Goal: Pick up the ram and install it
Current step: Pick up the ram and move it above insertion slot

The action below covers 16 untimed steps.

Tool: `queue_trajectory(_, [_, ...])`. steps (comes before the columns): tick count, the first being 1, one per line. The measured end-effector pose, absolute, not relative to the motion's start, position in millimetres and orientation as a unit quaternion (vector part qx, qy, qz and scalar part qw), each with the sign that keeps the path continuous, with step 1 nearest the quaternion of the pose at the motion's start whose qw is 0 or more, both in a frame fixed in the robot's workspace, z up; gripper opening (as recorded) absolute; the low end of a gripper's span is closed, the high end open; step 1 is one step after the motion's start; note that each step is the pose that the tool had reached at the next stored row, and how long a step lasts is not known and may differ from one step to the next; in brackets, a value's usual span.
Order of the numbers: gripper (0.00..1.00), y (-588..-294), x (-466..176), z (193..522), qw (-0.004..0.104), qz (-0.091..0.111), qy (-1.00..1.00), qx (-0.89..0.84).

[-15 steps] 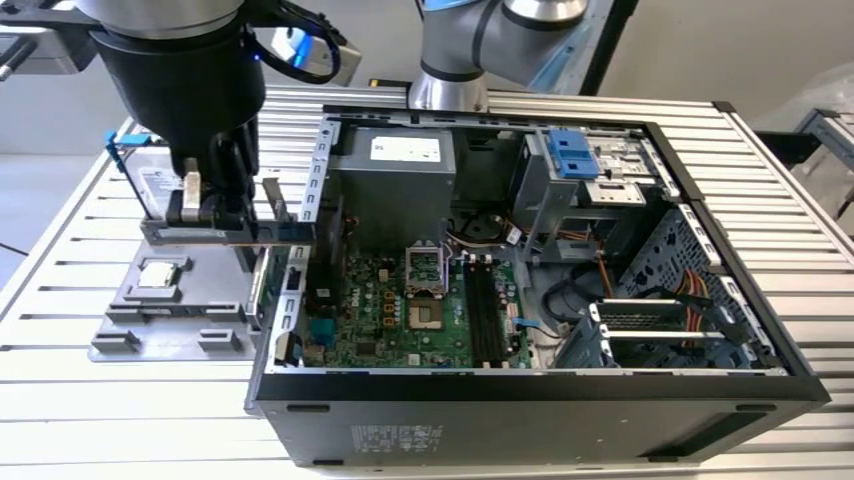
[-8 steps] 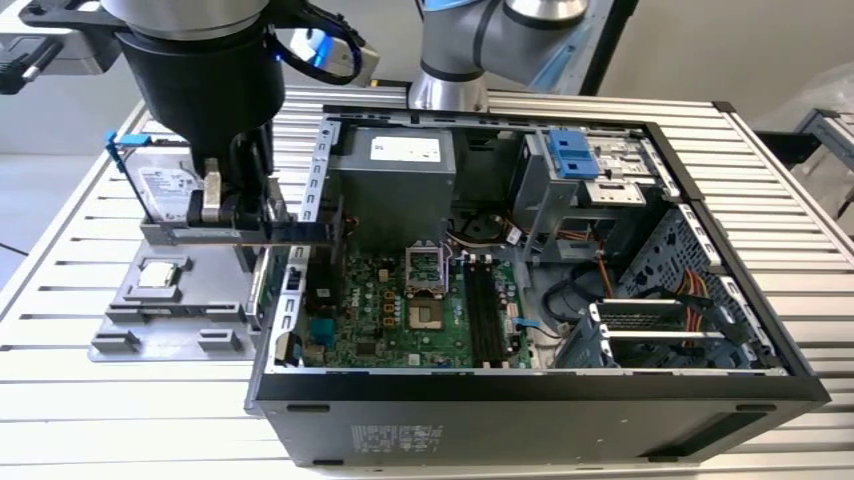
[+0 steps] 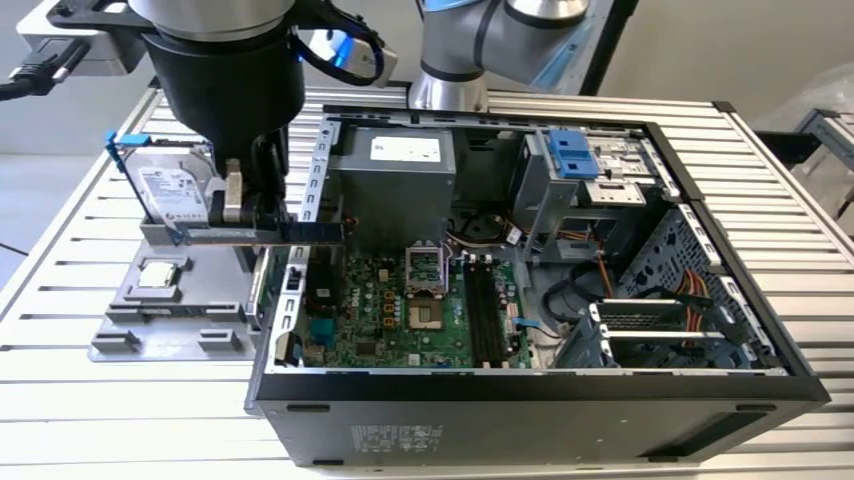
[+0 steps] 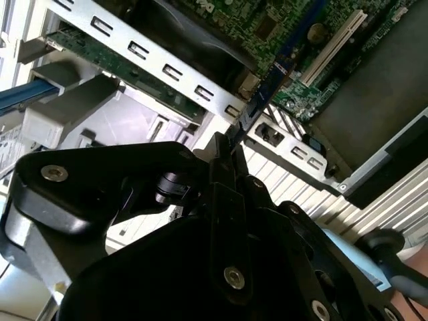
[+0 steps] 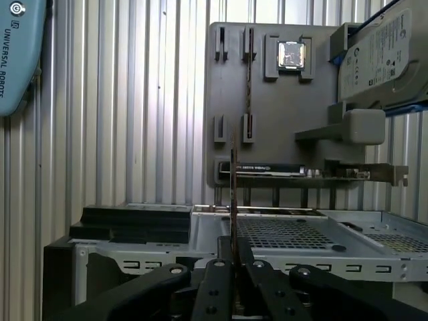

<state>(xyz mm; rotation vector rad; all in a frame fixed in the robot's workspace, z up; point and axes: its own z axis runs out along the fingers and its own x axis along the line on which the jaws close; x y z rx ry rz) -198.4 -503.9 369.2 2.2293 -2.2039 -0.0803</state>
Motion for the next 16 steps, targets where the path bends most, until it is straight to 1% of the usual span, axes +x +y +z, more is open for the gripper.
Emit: queue_trajectory(16, [0.0,-504,-174,369,0.003,-0.026,-0.703,0.711])
